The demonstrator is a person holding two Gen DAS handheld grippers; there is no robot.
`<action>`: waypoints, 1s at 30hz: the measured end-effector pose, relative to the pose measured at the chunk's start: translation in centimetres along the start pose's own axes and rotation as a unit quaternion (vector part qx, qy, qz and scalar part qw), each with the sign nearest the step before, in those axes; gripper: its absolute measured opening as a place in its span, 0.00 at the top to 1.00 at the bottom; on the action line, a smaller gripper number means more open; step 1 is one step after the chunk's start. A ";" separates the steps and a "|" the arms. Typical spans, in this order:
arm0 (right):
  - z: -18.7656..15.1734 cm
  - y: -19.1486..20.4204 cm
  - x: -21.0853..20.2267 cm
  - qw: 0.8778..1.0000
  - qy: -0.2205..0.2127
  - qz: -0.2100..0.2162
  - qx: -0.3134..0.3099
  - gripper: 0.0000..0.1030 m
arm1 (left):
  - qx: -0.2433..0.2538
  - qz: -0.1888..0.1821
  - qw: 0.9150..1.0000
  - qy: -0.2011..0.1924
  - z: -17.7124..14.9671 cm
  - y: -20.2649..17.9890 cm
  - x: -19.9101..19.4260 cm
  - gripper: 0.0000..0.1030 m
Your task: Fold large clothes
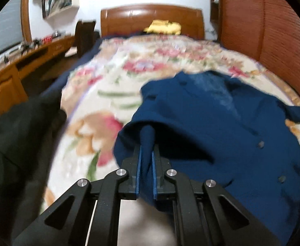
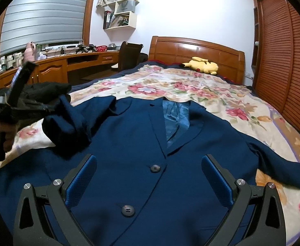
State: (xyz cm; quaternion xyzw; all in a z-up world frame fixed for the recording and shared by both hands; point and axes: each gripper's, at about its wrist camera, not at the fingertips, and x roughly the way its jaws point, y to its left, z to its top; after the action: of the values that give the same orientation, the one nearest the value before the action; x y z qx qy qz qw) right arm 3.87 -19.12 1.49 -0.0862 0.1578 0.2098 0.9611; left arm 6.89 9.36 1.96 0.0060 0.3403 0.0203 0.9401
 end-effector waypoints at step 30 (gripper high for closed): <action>-0.7 -5.1 -3.0 0.996 0.006 -0.061 0.068 0.01 | 0.085 -0.125 0.986 -0.069 4.2 -14.2 -2.9 0.19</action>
State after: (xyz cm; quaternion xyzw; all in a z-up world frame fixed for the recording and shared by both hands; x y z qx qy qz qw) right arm 3.31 -25.04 2.32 -0.0315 0.1722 0.1389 0.9747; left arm 7.86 -4.91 6.69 0.0449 0.2736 -0.1272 0.9523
